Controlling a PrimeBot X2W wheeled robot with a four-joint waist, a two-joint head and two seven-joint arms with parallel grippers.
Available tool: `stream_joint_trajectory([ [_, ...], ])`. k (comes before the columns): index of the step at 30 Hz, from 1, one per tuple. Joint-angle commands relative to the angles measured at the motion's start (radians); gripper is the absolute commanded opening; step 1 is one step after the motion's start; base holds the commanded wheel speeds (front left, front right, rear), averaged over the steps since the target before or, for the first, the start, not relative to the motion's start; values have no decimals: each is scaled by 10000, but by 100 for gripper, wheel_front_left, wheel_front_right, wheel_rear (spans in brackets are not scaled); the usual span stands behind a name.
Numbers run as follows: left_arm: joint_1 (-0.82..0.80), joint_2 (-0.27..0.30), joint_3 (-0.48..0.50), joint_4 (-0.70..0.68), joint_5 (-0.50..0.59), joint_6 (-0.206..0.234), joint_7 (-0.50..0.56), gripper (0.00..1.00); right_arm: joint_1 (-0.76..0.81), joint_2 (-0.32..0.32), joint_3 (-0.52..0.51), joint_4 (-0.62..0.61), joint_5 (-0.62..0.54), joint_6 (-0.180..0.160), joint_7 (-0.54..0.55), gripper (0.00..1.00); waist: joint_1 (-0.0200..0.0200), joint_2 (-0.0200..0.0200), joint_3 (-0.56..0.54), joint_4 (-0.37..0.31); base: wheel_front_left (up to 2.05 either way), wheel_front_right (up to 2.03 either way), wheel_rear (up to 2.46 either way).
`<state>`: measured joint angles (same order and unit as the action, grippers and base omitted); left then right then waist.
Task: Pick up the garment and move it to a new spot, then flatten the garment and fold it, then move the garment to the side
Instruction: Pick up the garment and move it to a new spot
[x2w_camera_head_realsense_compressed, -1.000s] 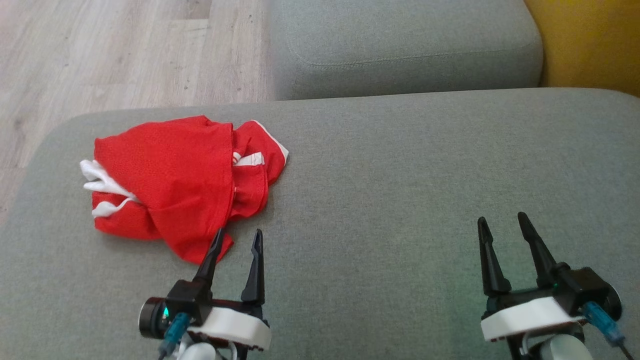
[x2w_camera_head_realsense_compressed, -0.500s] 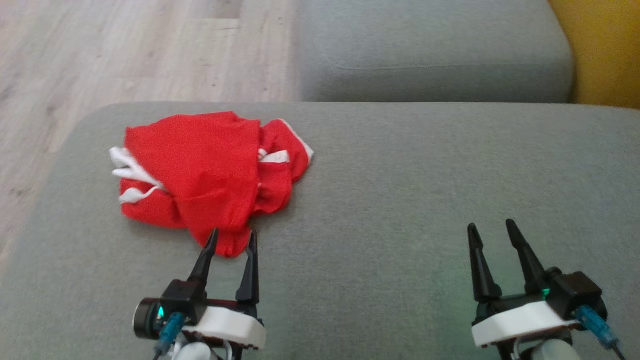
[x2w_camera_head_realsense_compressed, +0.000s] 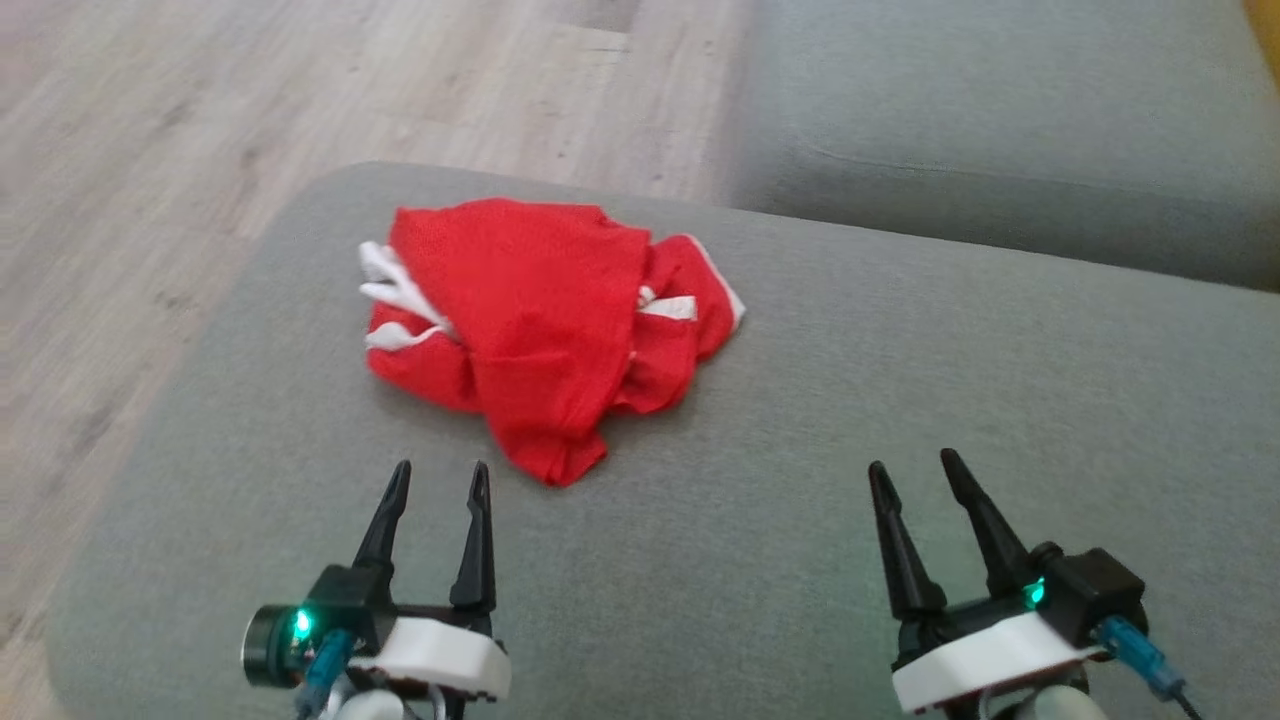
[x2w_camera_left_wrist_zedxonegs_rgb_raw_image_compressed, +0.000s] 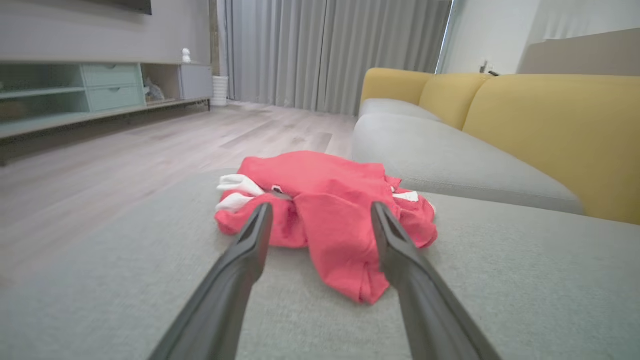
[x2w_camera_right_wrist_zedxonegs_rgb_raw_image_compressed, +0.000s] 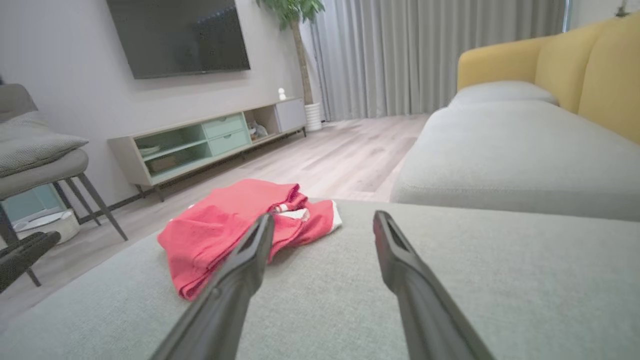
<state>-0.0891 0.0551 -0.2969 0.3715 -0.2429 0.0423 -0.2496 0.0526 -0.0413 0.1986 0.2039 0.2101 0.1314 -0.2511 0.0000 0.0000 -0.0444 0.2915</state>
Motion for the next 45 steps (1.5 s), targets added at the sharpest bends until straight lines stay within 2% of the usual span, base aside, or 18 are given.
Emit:
stream_joint_trajectory([
  [1,-203,56,360,-295,132,-2,-122,100,-325,-89,306,-322,64,-7,-107,100,0,0,-2,342,0,0,0],
  [10,-127,40,511,-480,238,4,-122,100,-296,-89,579,-308,286,-7,-107,100,0,0,-31,1227,0,0,0],
  [16,-134,31,576,-519,308,-22,-122,100,-317,-89,594,-305,384,-7,-107,100,0,0,-16,1557,0,0,0],
  [21,-154,126,699,-555,372,-95,-122,100,-346,-89,692,-243,372,-7,-107,100,0,0,129,1431,0,0,0],
  [25,-714,365,531,-356,494,-381,32,100,-422,-89,730,-231,261,-7,-107,100,0,0,403,1110,0,0,0],
  [29,-2109,739,403,-172,624,-765,882,100,-632,-89,648,-265,39,-7,-107,100,0,0,894,657,0,0,0],
  [35,-4693,1063,133,894,212,-1468,3176,100,-1094,-89,606,-330,-197,-7,-107,100,0,0,1821,-116,0,0,0],
  [36,-4693,1063,133,894,212,-1468,3176,100,-1094,-89,606,-330,-197,-7,-107,100,0,0,1821,-116,0,0,0],
  [41,-6326,1321,-290,2184,-566,-1697,5140,100,-1458,-89,659,-341,-295,-7,-107,100,0,0,2409,-681,0,0,0],
  [45,-7082,1431,-56,3048,-1369,-1717,5913,100,-1697,-89,848,-375,-153,-7,-107,100,0,0,2781,-1090,0,0,0],
])
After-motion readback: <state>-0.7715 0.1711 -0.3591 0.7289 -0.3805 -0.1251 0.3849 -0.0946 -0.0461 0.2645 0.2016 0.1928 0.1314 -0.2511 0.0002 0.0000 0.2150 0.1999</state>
